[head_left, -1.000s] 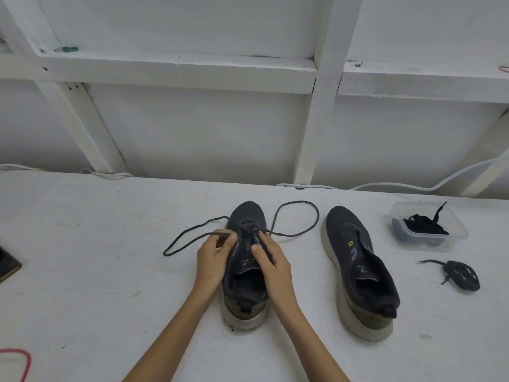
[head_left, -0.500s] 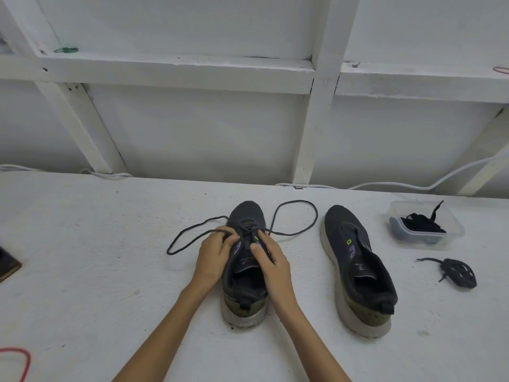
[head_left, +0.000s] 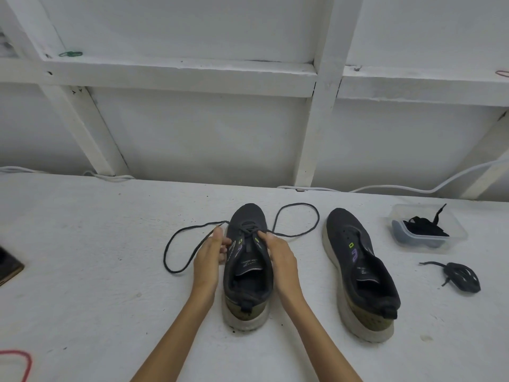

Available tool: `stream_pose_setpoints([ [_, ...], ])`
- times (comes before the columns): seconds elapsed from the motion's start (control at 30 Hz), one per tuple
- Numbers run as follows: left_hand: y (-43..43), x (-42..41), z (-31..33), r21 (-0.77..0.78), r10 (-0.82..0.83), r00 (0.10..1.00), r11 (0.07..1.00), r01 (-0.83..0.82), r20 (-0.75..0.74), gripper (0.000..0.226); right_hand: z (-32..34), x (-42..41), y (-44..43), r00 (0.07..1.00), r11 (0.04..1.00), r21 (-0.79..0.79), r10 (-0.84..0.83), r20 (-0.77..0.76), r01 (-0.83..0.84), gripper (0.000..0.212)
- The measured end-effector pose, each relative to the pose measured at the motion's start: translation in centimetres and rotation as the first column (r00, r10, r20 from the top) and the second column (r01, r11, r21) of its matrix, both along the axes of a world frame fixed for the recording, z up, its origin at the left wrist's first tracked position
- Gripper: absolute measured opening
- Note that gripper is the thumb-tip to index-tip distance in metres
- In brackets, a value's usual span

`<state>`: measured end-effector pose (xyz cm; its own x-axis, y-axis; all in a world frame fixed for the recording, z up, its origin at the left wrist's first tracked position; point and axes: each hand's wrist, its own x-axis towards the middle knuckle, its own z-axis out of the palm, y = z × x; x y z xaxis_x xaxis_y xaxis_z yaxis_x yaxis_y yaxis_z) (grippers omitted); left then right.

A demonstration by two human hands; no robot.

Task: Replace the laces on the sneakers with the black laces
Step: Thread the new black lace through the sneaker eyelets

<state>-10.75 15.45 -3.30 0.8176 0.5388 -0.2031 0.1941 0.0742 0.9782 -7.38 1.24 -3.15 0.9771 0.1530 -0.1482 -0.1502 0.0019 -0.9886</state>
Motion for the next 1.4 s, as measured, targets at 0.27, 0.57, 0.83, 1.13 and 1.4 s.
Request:
stream_pose_setpoints([
  [0.27, -2.0, -0.6, 1.0, 0.17, -0.353, 0.934, 0.919, 0.357, -0.052, 0.068, 1.0, 3.8, -0.3, 0.914, 0.805, -0.589, 0.182, 0.363, 0.074, 0.013],
  [0.57, -1.7, -0.6, 1.1, 0.224, -0.399, 0.913, 0.885, 0.409, -0.09, 0.068, 2.5, 5.8, 1.4, 0.83, 0.506, -0.848, 0.396, 0.393, 0.16, 0.018],
  [0.83, -1.7, -0.7, 1.1, 0.208, -0.384, 0.92, 0.896, 0.393, -0.081, 0.065, 2.5, 6.9, -0.6, 0.93, 0.822, -0.567, 0.242, 0.276, -0.046, 0.019],
  [1.13, -1.6, -0.7, 1.2, 0.219, -0.404, 0.908, 0.881, 0.419, -0.111, 0.065, 3.3, 7.3, -0.7, 0.904, 0.708, -0.702, 0.344, 0.254, -0.072, 0.009],
  [1.4, -1.8, -0.7, 1.4, 0.216, -0.396, 0.91, 0.884, 0.414, -0.124, 0.064, 2.7, 7.5, -1.1, 0.953, 0.81, -0.569, 0.268, 0.139, -0.145, 0.03],
])
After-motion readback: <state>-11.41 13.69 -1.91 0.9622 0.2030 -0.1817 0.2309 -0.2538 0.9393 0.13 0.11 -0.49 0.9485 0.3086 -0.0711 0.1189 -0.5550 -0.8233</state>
